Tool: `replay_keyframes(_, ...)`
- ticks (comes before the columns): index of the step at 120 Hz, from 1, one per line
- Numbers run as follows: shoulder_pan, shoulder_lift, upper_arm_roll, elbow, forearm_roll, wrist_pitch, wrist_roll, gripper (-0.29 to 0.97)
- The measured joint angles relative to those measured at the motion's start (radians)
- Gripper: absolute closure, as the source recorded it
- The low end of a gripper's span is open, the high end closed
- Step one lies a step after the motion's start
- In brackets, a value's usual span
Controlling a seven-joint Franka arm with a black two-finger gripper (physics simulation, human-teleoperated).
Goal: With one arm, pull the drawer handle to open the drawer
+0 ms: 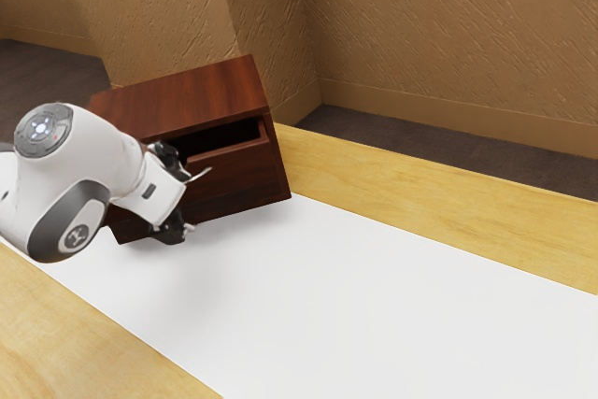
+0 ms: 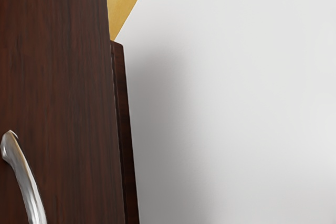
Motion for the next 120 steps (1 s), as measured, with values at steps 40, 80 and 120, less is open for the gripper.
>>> replay_keyframes(40,-0.001,-0.072,-0.006,-0.071,0.006,0.000,-0.009,0.01)
replay_keyframes(80,0.008,-0.120,-0.037,-0.121,0.006,-0.004,-0.029,0.00)
replay_keyframes(120,0.047,-0.173,-0.122,-0.177,0.000,-0.007,-0.055,-0.01)
